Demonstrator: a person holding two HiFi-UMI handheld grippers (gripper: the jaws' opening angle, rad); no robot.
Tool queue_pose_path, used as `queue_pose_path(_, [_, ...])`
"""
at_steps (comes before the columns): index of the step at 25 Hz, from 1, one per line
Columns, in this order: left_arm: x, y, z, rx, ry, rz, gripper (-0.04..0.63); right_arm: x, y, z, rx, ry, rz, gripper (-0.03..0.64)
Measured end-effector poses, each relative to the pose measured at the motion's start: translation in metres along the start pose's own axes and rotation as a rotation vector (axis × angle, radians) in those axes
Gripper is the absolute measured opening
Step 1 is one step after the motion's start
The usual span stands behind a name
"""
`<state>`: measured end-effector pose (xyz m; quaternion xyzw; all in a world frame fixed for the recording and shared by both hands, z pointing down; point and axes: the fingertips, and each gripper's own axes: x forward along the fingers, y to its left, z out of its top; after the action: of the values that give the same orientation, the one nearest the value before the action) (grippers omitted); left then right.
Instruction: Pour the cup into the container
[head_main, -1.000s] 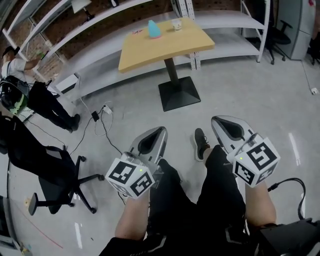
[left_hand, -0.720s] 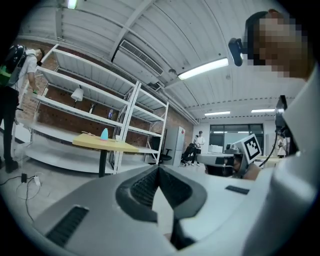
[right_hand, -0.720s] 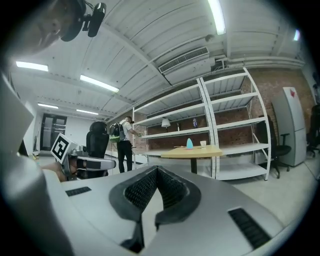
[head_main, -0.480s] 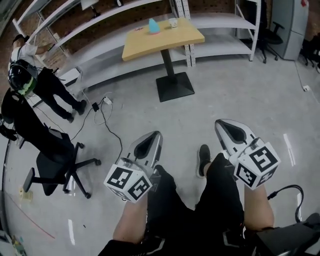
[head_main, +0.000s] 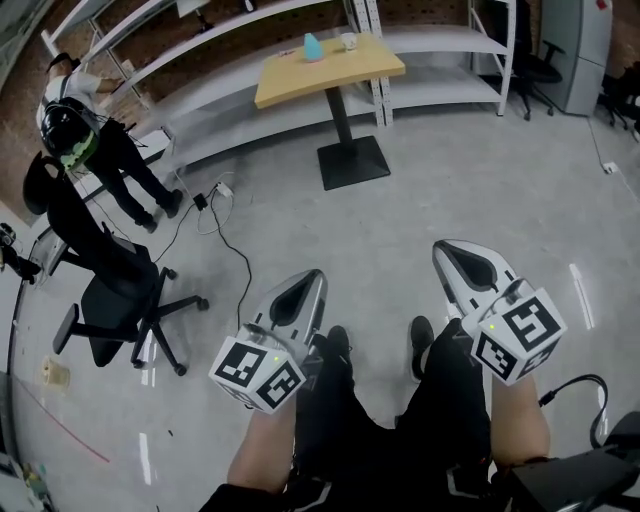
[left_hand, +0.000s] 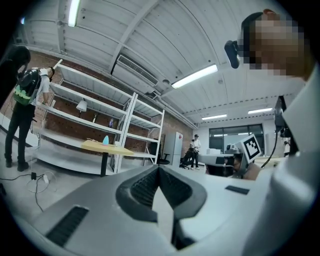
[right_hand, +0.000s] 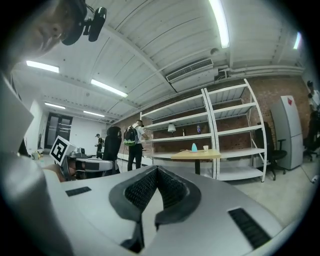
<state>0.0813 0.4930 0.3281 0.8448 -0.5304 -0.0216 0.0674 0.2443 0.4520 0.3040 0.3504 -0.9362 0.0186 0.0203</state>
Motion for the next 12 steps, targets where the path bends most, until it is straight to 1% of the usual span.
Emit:
queue_pose_path(3, [-0.025,-0.001,-0.003,0.000,-0.001,0.048,0.000,-0.022,0.016,-0.009,0.013,0.009,-0.004,0.000])
queue_pose_path(5, [-0.037,-0.005,-0.005,-0.013,-0.003,0.059,0.000,-0.034,0.021,-0.012,0.013,0.015,-0.012,0.000])
queue_pose_path(9, [-0.050,-0.026,-0.012,0.004,0.010,0.039,0.000,-0.051,0.028,-0.013,0.007,0.020,-0.029,0.000])
queue_pose_path(12, [-0.060,-0.040,-0.014,0.028,0.025,-0.001,0.000,-0.058,0.037,-0.012,-0.001,0.013,-0.036,0.000])
